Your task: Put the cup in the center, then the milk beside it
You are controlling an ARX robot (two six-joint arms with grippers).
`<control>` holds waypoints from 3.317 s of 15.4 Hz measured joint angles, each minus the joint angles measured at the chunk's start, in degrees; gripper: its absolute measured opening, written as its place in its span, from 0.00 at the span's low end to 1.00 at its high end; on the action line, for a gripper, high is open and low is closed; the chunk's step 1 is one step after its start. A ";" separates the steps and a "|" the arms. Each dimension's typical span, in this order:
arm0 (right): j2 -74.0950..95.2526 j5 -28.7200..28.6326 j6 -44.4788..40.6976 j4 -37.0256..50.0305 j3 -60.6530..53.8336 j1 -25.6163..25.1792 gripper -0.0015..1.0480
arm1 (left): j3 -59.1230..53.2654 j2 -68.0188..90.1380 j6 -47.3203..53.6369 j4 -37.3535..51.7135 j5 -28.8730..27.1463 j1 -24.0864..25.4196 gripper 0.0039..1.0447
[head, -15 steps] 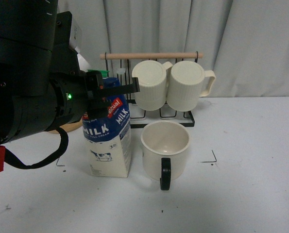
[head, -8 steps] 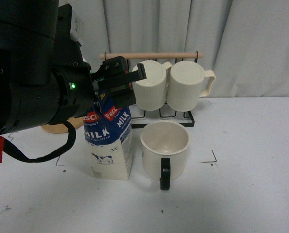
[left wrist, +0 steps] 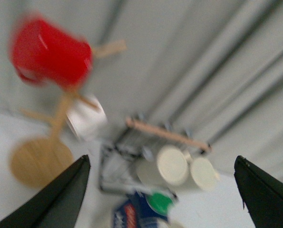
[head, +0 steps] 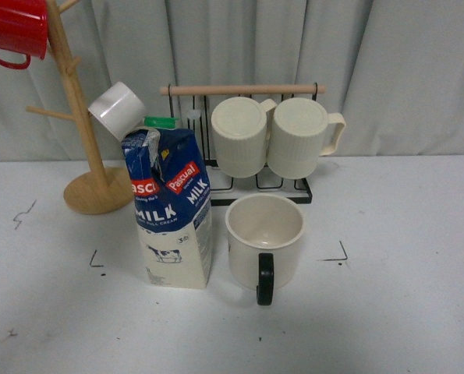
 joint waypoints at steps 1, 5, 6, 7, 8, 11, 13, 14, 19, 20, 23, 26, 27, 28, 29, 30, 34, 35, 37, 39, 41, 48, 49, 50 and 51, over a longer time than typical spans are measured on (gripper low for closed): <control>0.00 0.00 0.02 0.00 0.00 0.00 0.94 | -4.76 -6.86 8.48 4.96 -4.07 3.72 0.79; 0.00 0.00 0.00 0.00 0.00 0.00 0.94 | -18.75 -25.18 29.31 3.02 -1.51 8.68 0.32; 0.00 0.00 0.00 -0.02 0.00 0.00 0.94 | -21.44 -26.64 30.40 3.30 -1.64 8.79 0.20; 0.00 0.00 0.00 -0.02 0.00 0.00 0.94 | -23.80 -28.04 31.04 3.39 -1.66 8.79 0.08; 0.00 0.00 0.00 0.00 -0.02 0.00 0.94 | -25.42 -29.42 31.26 3.67 -1.66 8.79 0.02; 0.00 0.00 0.02 -0.02 -0.02 0.00 0.94 | -29.35 -34.27 31.30 3.54 -1.66 8.79 0.01; 0.00 0.00 0.02 -0.02 -0.02 0.00 0.94 | -31.74 -37.31 31.30 2.32 -1.68 8.79 0.01; 0.00 0.00 0.00 -0.02 0.00 0.00 0.94 | -32.41 -38.64 31.30 1.84 -1.68 8.79 0.01; 0.00 0.00 0.00 -0.02 -0.02 0.00 0.94 | -35.30 -45.77 31.30 -2.43 -1.68 8.79 0.01; 0.00 0.00 0.00 -0.02 -0.02 0.00 0.94 | -35.47 -46.95 31.30 -3.13 -1.68 8.79 0.01; 0.00 0.00 0.02 -0.02 0.00 0.00 0.94 | -37.51 -50.27 31.30 -4.48 -1.70 8.79 0.01; 0.00 0.00 0.00 -0.02 0.00 0.00 0.94 | -37.51 -54.38 31.30 -8.07 -1.66 8.79 0.01; 0.00 0.00 0.00 0.00 -0.02 0.00 0.94 | -37.48 -64.65 31.30 -18.86 -1.70 8.79 0.01; 0.00 0.00 0.00 0.00 0.00 0.00 0.94 | -37.48 -64.83 31.30 -18.82 -1.68 8.79 0.21; 0.00 0.00 0.00 0.00 0.00 0.00 0.94 | -37.48 -64.83 31.30 -18.82 -1.68 8.79 0.37; 0.00 0.00 0.00 0.00 0.00 0.00 0.94 | -37.48 -64.83 31.30 -18.82 -1.68 8.79 0.42; 0.00 0.00 0.00 0.00 0.00 0.00 0.94 | -37.48 -64.83 31.30 -18.82 -1.68 8.79 0.60; 0.00 0.00 0.00 0.00 -0.02 0.00 0.94 | -37.48 -64.83 31.30 -18.82 -1.68 8.79 0.65; 0.00 0.00 0.00 0.00 0.00 0.00 0.94 | -37.48 -64.83 31.30 -18.82 -1.68 8.79 0.72; 0.00 0.00 0.00 0.00 -0.02 0.00 0.94 | -37.48 -64.83 31.30 -18.84 -1.68 8.79 0.78; 0.00 0.00 0.00 0.00 -0.02 0.00 0.94 | -37.48 -64.83 31.30 -18.82 -1.68 8.79 0.87; 0.00 0.00 0.00 0.00 -0.02 0.00 0.94 | -37.48 -64.83 31.36 -18.82 -1.68 8.79 0.94; 0.00 0.00 0.00 0.00 -0.02 0.00 0.94 | -37.48 -64.83 31.36 -18.82 -1.68 8.79 0.94; 0.00 0.00 0.00 0.00 0.00 0.00 0.94 | -37.48 -64.83 31.36 -18.82 -1.68 8.79 0.94; 0.00 0.00 0.00 0.00 -0.02 0.00 0.94 | -37.48 -64.83 31.36 -18.84 -1.68 8.79 0.94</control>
